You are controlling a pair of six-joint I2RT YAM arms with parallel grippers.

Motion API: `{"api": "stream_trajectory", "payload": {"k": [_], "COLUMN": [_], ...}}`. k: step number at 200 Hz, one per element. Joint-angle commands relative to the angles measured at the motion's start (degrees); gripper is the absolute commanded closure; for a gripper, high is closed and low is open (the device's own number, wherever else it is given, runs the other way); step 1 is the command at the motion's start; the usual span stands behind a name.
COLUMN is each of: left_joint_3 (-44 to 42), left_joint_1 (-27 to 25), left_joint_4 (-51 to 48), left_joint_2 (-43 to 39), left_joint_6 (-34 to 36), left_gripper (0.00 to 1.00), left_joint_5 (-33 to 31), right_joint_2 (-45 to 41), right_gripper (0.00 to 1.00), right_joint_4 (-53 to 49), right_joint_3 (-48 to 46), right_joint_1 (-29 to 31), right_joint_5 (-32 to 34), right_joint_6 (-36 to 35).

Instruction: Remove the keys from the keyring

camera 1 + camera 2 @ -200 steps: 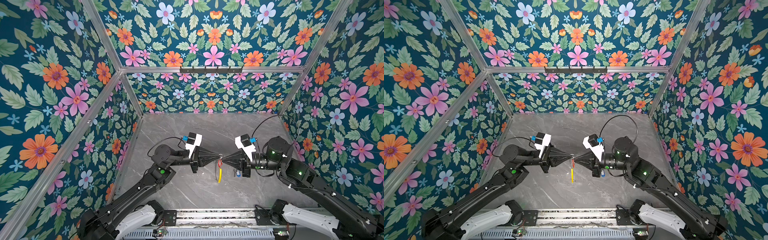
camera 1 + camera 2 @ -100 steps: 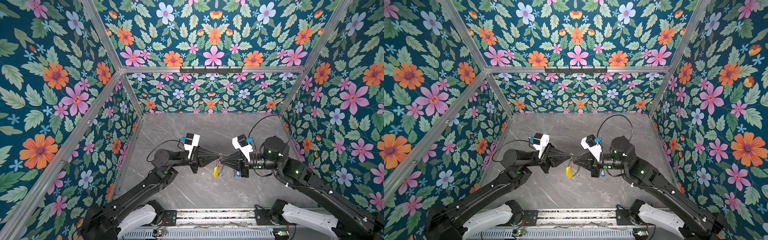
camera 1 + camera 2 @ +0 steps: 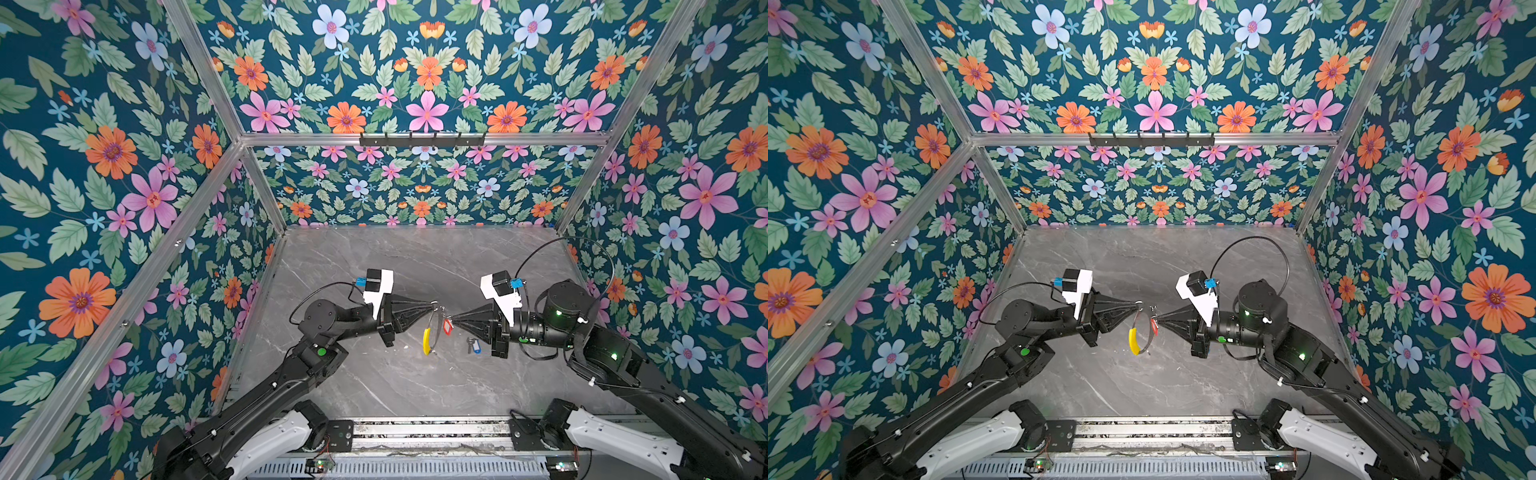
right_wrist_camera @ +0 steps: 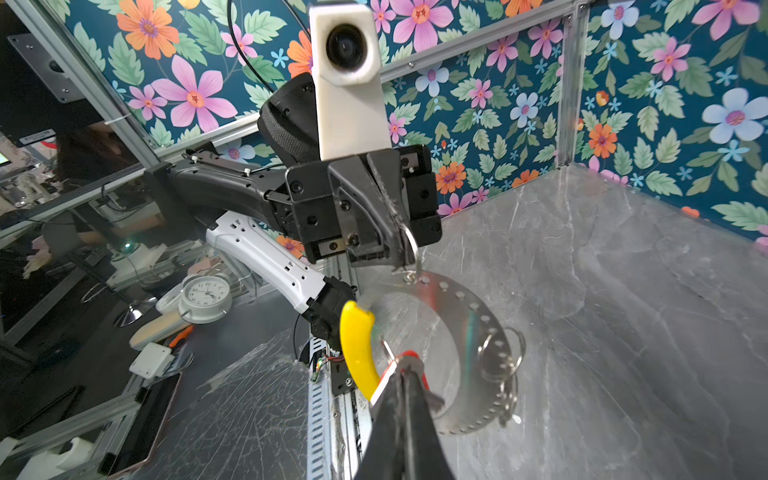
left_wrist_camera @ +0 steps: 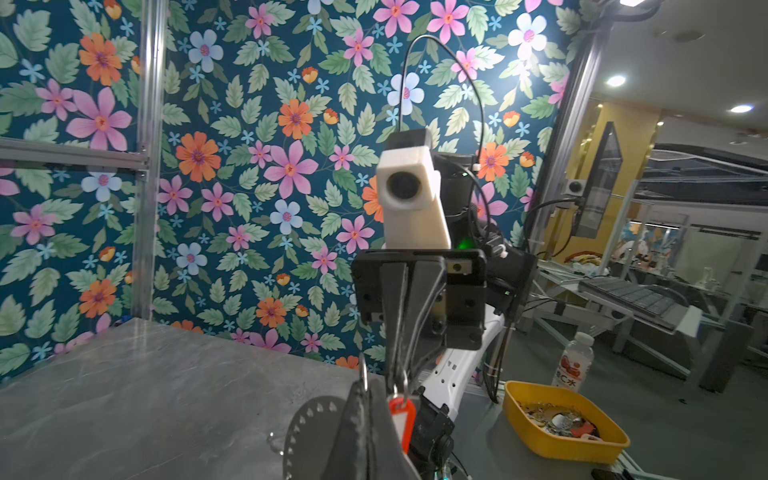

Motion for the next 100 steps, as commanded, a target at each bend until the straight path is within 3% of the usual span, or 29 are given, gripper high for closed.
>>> {"api": "stream_trajectory", "payload": {"k": [1,62,100], "left_joint_3": [-0.3,-1.2,-2.8], "left_joint_1": [0.1,0.1,0.1], "left_joint_4": [-4.5,-12.5,-13.3], "left_joint_2": [-1.5,-7.0,-9.2], "left_joint_6": [4.4,7.6,8.0], "left_gripper": [1.00,1.00,1.00], "left_joint_5": [-5.1,-9.8,-11.6], "right_joint_2": [-0.5,0.3,4.9], "right_gripper": [1.00,1.00,1.00], "right_joint_4": [-1.8,-2.2,5.9], "right_joint_3": [0.7,-2.5,-13.1], "right_joint_1": [-0.1,-7.1,-12.6], "right_joint_5": [4.6,4.0,1.0], "right_joint_6": [-1.0,1.8,7.9]}}
